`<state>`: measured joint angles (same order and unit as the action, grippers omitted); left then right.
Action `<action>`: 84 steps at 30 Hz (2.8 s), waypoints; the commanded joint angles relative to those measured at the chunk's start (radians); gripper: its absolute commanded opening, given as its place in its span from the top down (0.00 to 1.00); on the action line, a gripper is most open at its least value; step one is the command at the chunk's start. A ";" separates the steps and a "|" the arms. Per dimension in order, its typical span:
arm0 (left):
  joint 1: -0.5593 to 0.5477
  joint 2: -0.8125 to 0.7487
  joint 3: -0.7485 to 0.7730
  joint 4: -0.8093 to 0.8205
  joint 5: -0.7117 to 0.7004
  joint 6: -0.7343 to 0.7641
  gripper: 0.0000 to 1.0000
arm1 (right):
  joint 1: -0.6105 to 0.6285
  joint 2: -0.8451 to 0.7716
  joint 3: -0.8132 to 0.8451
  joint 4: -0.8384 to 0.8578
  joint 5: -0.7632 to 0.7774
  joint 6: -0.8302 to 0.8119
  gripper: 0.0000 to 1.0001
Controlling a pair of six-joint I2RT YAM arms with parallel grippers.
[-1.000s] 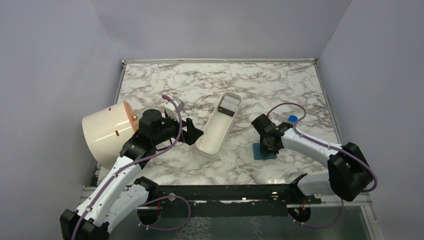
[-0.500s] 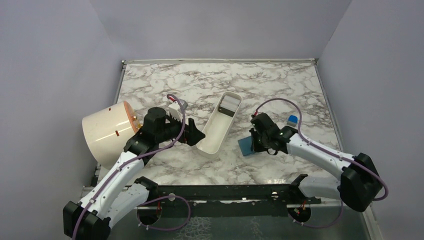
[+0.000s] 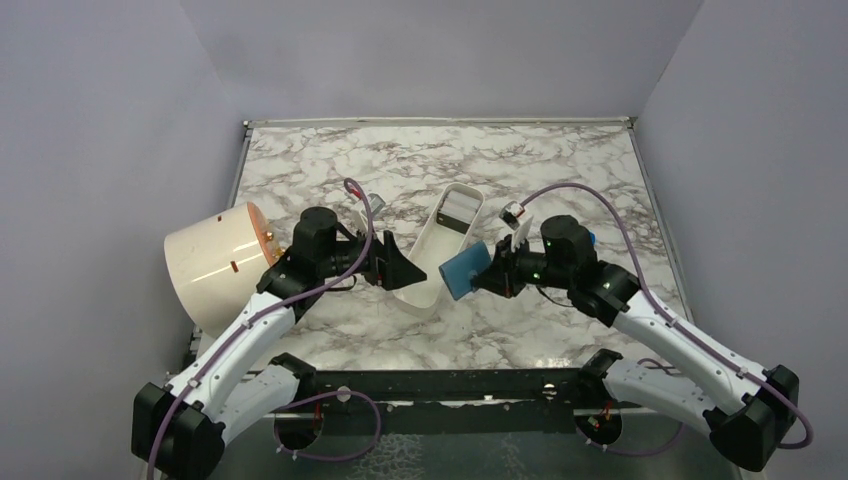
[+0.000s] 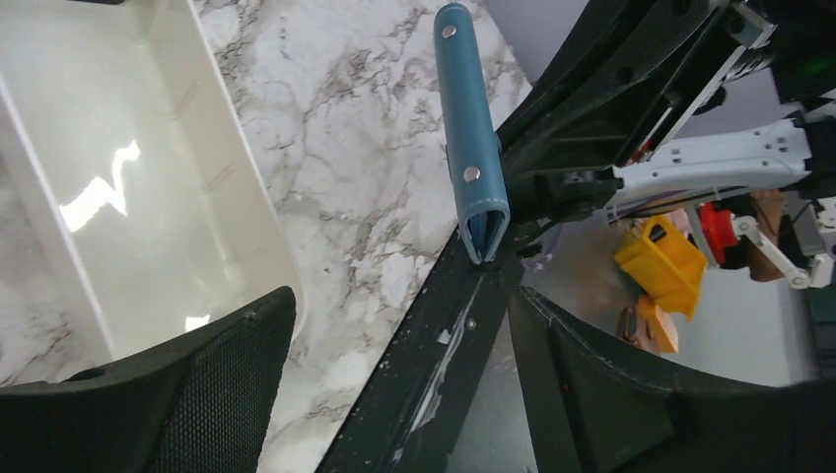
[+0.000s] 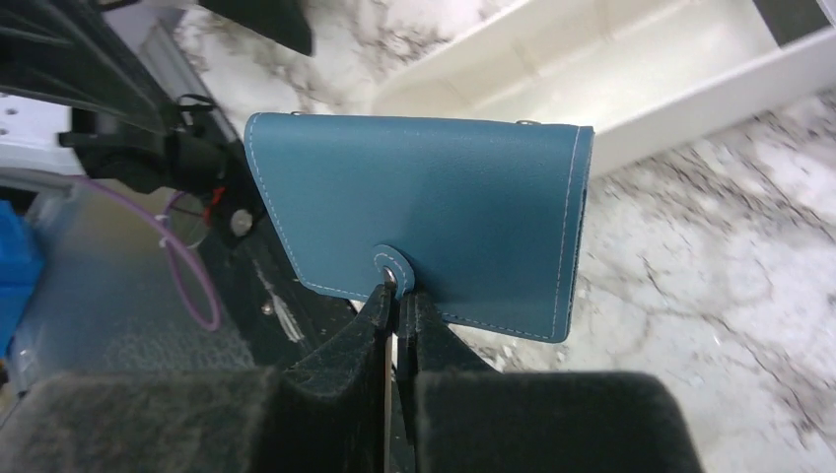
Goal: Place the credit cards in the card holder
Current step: Open the card holder at the center of the board.
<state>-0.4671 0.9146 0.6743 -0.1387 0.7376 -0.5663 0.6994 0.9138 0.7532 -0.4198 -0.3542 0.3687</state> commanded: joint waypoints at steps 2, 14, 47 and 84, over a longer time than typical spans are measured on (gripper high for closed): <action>-0.007 0.020 -0.026 0.166 0.121 -0.117 0.18 | 0.017 0.022 0.025 0.155 -0.194 0.022 0.99; -0.019 0.064 -0.053 0.230 0.140 -0.170 0.18 | 0.103 0.110 0.045 0.201 -0.182 0.020 0.99; -0.084 0.034 -0.168 0.217 -0.020 -0.107 0.32 | 0.145 0.037 -0.274 0.417 -0.037 -0.008 0.99; -0.588 0.386 -0.137 0.510 -0.322 -0.161 0.49 | 0.146 -0.264 -0.337 -0.079 0.413 0.705 0.72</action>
<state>-1.0256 1.2770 0.5041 0.3038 0.4408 -0.7509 0.8387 0.6479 0.3492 -0.2832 -0.0647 0.8188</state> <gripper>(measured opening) 0.528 0.215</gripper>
